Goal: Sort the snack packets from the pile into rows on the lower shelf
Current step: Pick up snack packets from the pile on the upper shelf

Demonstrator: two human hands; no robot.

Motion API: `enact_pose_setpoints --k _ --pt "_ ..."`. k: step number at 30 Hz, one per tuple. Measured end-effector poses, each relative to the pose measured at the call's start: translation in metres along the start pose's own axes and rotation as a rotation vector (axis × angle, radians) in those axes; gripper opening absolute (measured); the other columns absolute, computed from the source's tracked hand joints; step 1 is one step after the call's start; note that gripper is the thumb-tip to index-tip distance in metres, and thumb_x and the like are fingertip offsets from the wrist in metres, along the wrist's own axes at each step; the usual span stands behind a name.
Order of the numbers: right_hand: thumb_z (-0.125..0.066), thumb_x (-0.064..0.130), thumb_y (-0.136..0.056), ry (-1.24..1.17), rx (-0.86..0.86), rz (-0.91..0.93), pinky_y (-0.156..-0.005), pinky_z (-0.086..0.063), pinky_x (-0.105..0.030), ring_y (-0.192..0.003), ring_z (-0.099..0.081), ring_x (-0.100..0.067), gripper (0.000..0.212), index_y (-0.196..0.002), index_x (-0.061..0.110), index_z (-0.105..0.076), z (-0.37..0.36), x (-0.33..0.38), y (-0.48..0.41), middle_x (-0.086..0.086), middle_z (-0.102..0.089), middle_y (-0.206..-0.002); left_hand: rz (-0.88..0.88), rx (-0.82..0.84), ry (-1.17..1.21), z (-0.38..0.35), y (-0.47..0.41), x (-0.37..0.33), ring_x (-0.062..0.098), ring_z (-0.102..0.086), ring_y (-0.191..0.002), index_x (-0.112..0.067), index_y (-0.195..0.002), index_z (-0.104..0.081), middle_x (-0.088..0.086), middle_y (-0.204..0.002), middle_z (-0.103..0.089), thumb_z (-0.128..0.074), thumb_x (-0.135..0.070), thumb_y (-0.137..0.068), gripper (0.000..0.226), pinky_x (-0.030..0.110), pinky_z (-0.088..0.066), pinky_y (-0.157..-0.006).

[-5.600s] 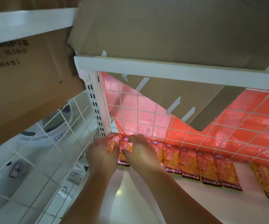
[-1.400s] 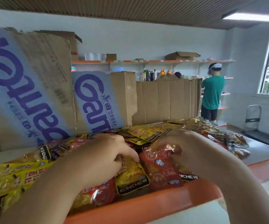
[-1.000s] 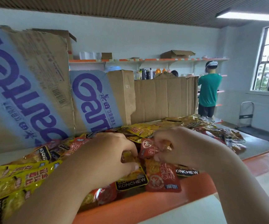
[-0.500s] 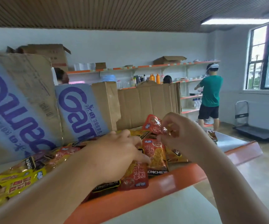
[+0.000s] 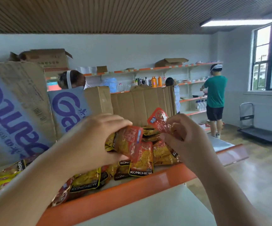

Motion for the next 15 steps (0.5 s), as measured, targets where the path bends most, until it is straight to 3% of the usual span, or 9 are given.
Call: enact_pose_setpoints --k 3,7,12,15 --pt "-0.083 0.04 -0.08 -0.077 0.007 0.006 -0.06 -0.055 -0.031 -0.072 -0.068 -0.011 0.035 -0.104 0.044 -0.058 -0.006 0.006 0.0 0.012 -0.071 -0.083 0.059 -0.127 -0.146 0.026 0.016 0.0 -0.003 -0.047 -0.11 -0.038 -0.138 -0.056 -0.024 -0.121 -0.057 -0.053 -0.09 -0.069 0.086 0.028 -0.042 -0.091" --pt "-0.088 0.029 -0.077 -0.211 0.038 0.012 -0.063 -0.056 -0.035 -0.073 -0.074 -0.01 0.041 -0.101 0.039 -0.058 -0.032 0.023 0.0 0.01 -0.076 -0.089 0.148 -0.203 -0.252 0.045 0.044 0.005 0.009 -0.055 -0.107 -0.03 -0.135 -0.063 -0.016 -0.114 -0.059 -0.055 -0.088 -0.071 0.087 0.041 -0.048 -0.094" --pt "-0.089 0.035 -0.07 -0.33 0.099 0.05 -0.068 -0.057 -0.039 -0.085 -0.074 -0.011 0.047 -0.101 0.042 -0.054 -0.081 0.068 0.007 0.009 -0.076 -0.097 0.281 -0.228 -0.364 0.072 0.095 0.028 0.014 -0.056 -0.108 -0.025 -0.132 -0.066 -0.009 -0.114 -0.062 -0.055 -0.084 -0.073 0.085 0.045 -0.049 -0.096" --pt "-0.09 0.033 -0.073 -0.347 0.141 0.103 -0.066 -0.055 -0.029 -0.087 -0.072 -0.003 0.047 -0.1 0.042 -0.053 -0.114 0.111 0.014 0.018 -0.074 -0.1 0.391 -0.255 -0.422 0.1 0.139 0.047 0.021 -0.062 -0.107 -0.023 -0.131 -0.066 -0.006 -0.115 -0.063 -0.056 -0.083 -0.073 0.084 0.051 -0.054 -0.095"
Point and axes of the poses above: each hand's wrist, its own y-axis away from the middle knuckle, its own z-axis out of the back of the hand, x = y × z, the point moved 10 cm from there along -y, towards the middle knuckle
